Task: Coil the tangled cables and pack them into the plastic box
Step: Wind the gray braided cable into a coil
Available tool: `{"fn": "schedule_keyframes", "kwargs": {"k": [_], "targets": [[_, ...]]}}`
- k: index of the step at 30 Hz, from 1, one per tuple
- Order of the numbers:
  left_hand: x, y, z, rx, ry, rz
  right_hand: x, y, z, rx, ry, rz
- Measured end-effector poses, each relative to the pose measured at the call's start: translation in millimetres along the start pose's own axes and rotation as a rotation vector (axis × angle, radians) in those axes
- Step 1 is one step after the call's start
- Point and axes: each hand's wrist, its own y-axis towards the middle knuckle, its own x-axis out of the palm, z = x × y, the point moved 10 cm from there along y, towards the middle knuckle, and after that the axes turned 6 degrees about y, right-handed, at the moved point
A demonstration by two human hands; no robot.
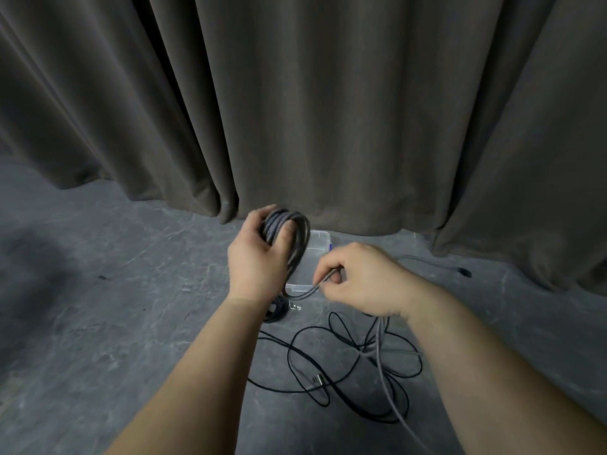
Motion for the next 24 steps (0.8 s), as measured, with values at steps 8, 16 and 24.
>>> {"fn": "schedule_keyframes", "kwargs": {"k": [8, 16, 24], "targets": [[38.2, -11.4, -7.7, -0.193, -0.44, -0.338, -39.9, -0.5, 12.9, -0.1, 0.371, 0.496], [59.6, -29.0, -0.1, -0.329, -0.626, -0.434, -51.8, -6.5, 40.0, 0.129, 0.212, 0.671], [54.0, -18.3, -6.3, -0.381, -0.764, -0.364, -46.4, 0.1, 45.3, 0.089, 0.446, 0.453]]}}
